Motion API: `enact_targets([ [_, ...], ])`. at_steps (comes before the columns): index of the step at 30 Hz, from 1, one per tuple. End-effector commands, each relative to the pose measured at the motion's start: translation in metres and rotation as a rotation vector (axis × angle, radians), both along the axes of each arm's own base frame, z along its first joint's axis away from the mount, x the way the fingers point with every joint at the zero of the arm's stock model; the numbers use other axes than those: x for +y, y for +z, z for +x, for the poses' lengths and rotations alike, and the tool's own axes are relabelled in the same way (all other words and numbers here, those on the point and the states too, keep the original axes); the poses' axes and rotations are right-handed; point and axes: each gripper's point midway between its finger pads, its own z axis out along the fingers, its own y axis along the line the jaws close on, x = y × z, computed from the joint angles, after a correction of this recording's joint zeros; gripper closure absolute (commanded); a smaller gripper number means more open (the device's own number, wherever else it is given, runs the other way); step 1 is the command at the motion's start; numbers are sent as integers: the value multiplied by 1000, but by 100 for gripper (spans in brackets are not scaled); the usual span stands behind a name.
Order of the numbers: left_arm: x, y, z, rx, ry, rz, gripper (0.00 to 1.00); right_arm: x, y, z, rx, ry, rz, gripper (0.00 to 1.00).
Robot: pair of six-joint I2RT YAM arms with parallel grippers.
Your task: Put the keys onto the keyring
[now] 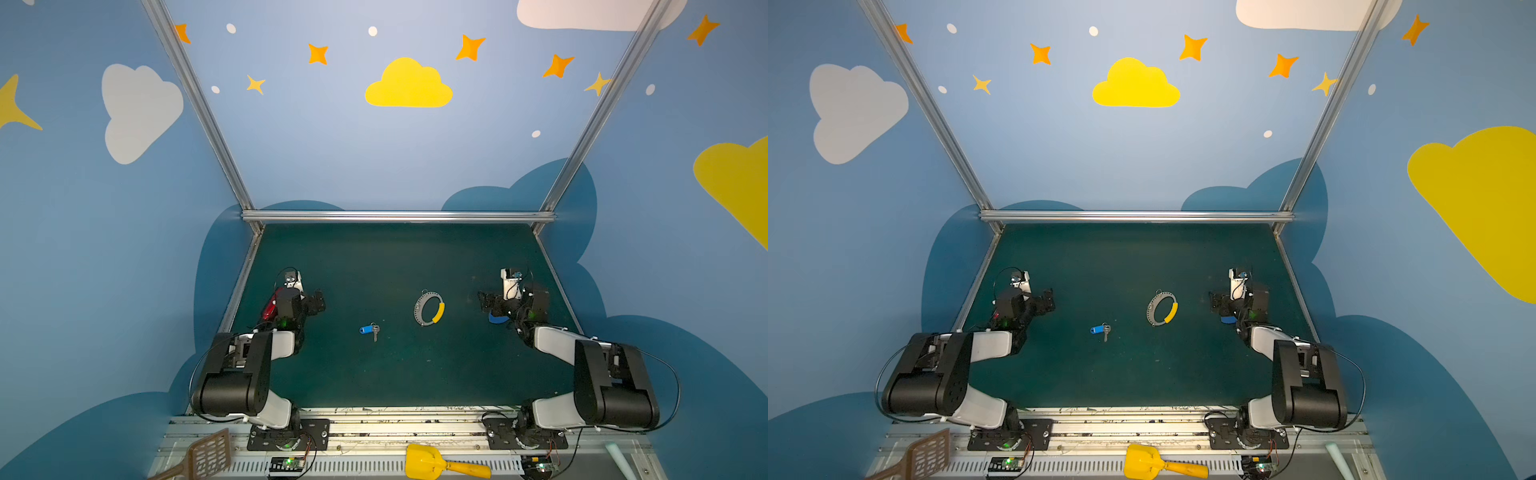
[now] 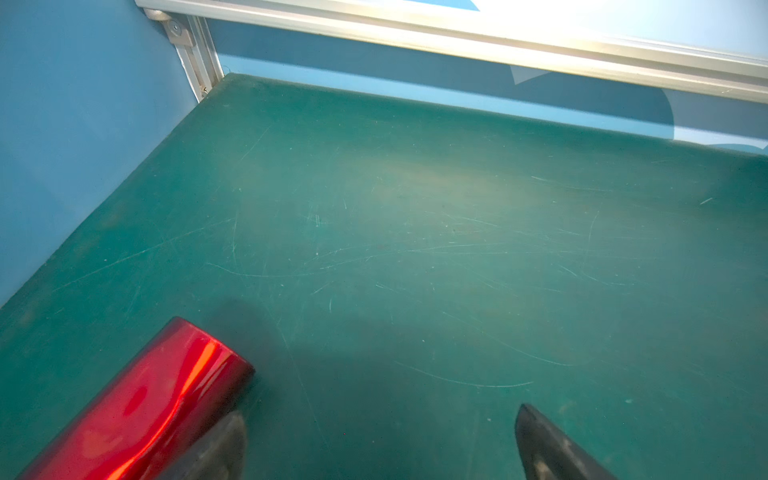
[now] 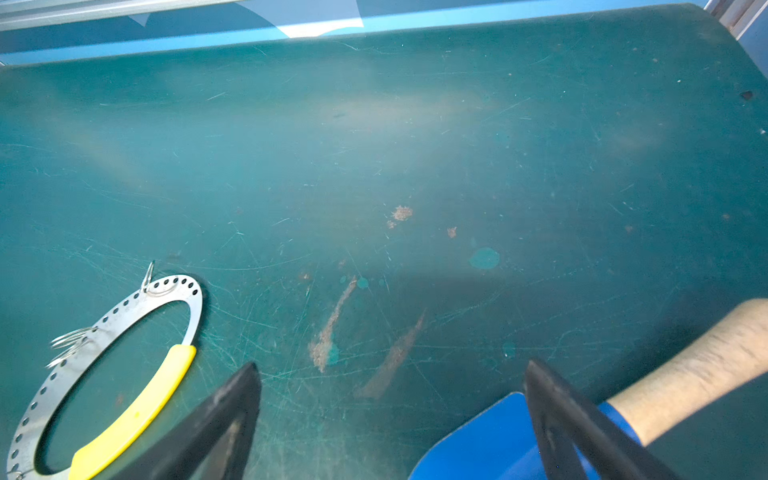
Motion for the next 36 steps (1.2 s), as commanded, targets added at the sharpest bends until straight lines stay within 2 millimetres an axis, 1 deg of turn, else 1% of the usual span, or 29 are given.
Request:
enact_targets([
  [1, 3, 4, 3, -16, 17, -2, 0, 2, 2, 2, 0, 0, 5, 3],
  [23, 3, 5, 4, -16, 16, -2, 0, 1, 2, 2, 4, 1, 17, 3],
  [27, 3, 4, 3, -16, 16, -2, 0, 0, 2, 2, 0, 1, 15, 5],
  [29, 2, 6, 3, -22, 14, -3, 0, 6, 10, 2, -14, 40, 9, 7],
  [30, 0, 9, 4, -12, 0, -2, 0, 5, 12, 2, -10, 26, -3, 7],
  [31, -2, 12, 5, 7, -10, -1, 0, 9, 17, 2, -20, 57, -3, 7],
  [33, 1, 22, 7, 65, 10, -5, 0, 22, 31, 1, -20, 138, -18, 9],
  [35, 2, 29, 5, 126, 30, -11, 0, 32, 39, -1, 16, 176, -35, 10],
  [36, 1, 35, 4, 142, 39, -25, 0, 39, 50, 1, 20, 203, -36, 11],
])
